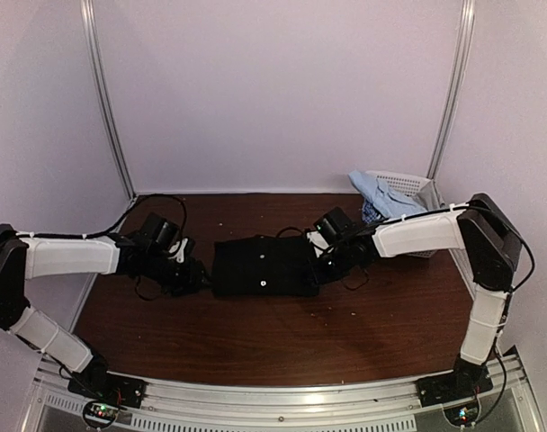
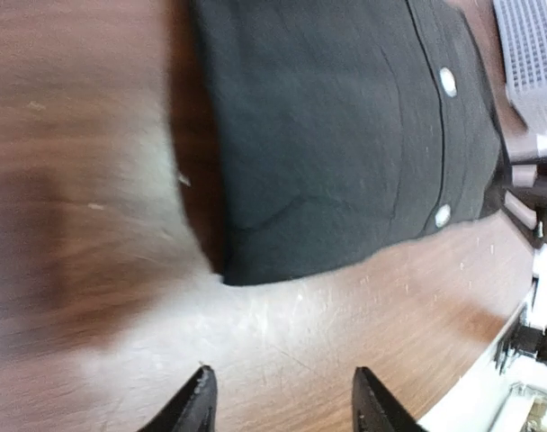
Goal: Fold and stack the long sleeve shirts
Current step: Move the square-folded shirt to the center of the board, then adjust the square-folded shirt at the center of the board.
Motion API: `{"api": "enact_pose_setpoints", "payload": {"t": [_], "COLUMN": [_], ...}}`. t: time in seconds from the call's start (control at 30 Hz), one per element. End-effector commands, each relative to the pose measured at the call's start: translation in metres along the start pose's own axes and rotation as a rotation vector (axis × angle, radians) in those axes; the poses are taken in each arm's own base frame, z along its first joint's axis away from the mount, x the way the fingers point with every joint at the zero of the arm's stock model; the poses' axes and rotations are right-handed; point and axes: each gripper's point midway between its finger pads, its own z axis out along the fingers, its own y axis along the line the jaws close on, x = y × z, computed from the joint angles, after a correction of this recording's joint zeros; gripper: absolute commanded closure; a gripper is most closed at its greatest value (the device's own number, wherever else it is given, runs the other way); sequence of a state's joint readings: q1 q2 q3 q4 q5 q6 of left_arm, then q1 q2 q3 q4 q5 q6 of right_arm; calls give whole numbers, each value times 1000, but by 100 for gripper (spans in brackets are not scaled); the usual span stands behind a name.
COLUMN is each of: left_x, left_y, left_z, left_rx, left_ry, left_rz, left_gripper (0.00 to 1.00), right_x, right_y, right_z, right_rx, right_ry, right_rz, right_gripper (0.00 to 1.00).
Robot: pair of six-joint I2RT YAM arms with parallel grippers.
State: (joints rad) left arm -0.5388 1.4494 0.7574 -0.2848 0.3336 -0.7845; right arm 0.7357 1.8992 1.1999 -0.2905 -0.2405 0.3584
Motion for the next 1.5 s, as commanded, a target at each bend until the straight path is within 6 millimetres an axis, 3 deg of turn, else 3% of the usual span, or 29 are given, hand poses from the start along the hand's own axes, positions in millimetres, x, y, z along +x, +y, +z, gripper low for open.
{"api": "enact_pose_setpoints", "payload": {"t": [0.0, 0.2, 0.33, 0.5, 0.77, 1.03, 1.3, 1.47], "left_x": [-42, -114, -154, -178, -186, -187, -187, -188], "left_y": [10, -13, -16, -3, 4, 12, 17, 16], "left_z": [-22, -16, -1, 27, 59, 72, 82, 82], "left_rx": [-114, -85, -85, -105, -95, -114, -122, -117], "left_ry": [-153, -231, -245, -215, -160, -146, -134, -133], "left_rz": [-20, 87, 115, 109, 107, 97, 89, 91], "left_gripper": [44, 40, 40, 40, 46, 51, 70, 80], "right_x": [-11, -69, -94, -112, -128, -130, -140, -143], "right_y": [3, -22, -41, -50, -66, -80, -85, -85], "right_z": [-24, -45, -26, 8, 41, 49, 55, 69], "right_rx": [25, 117, 155, 166, 203, 249, 231, 219], "right_ry": [-51, -190, -202, -193, -177, -182, -193, -180], "right_rz": [-25, 76, 118, 128, 131, 143, 152, 152], "right_gripper": [44, 42, 45, 50, 52, 52, 50, 55]}}
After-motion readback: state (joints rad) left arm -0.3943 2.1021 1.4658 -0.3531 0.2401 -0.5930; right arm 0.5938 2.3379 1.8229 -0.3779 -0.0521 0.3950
